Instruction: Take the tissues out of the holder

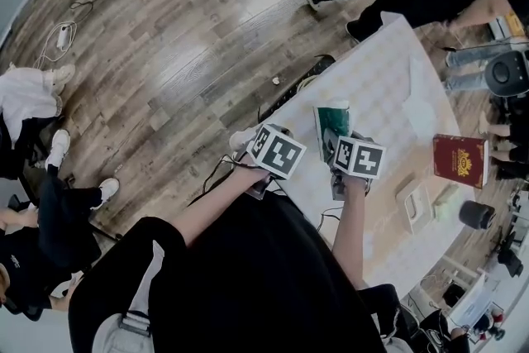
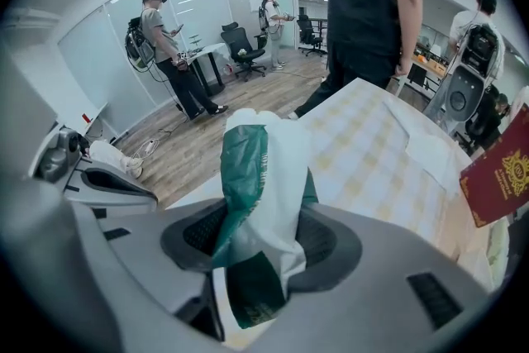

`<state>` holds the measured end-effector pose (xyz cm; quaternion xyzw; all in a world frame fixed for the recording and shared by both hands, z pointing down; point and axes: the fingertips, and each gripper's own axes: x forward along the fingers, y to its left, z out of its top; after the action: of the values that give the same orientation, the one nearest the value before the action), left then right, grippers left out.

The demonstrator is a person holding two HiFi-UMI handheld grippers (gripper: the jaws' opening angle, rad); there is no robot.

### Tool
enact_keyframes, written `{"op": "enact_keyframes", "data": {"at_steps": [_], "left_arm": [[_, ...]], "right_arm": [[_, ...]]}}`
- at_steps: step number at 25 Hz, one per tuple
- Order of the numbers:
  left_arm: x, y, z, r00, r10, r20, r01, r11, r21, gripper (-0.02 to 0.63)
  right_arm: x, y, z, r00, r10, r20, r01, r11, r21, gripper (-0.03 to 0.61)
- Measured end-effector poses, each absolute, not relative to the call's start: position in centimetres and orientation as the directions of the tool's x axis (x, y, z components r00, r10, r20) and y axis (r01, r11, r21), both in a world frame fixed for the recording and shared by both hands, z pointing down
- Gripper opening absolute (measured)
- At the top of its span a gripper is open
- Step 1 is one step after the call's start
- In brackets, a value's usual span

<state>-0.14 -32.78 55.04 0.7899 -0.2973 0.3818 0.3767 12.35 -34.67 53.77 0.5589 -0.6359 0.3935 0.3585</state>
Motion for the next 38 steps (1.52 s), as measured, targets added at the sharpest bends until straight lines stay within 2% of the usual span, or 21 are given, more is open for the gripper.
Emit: {"op": "enact_keyframes", "data": {"at_steps": [15,22,28,33,38], "left_arm": [[-0.5,-32.8,55.8,0.545,-0.137,0.827,-0.734,-0.556,0.391,0.006],[-1.8,-32.8,56.0,0.539,-0.147,0.829,-0.752,-0.527,0.396,0.006],[-2.1,-32.7,56.1,0.541,-0.15,0.827,-0.753,-0.523,0.398,0.006],[-1.6,-32.4,55.9,0.544,-0.141,0.827,-0.743,-0.539,0.397,0.006],[-0.5,-32.0,55.6,0.549,-0.141,0.824,-0.73,-0.561,0.391,0.006]], "right_arm": [[12.9,-36.3,56.8,-0.04,-0.341,0.939,-0.996,0.089,-0.01,0.219],[12.3,-36.3,57.0,0.003,-0.334,0.943,-0.985,0.16,0.06,0.221],[11.8,-36.2,56.9,0.001,-0.374,0.927,-0.976,0.2,0.082,0.238],[11.3,-35.8,55.6,-0.032,-0.426,0.904,-0.971,0.229,0.073,0.283],[11.6,-34.8,52.7,-0.065,-0.486,0.872,-0.983,0.182,0.027,0.287]]}}
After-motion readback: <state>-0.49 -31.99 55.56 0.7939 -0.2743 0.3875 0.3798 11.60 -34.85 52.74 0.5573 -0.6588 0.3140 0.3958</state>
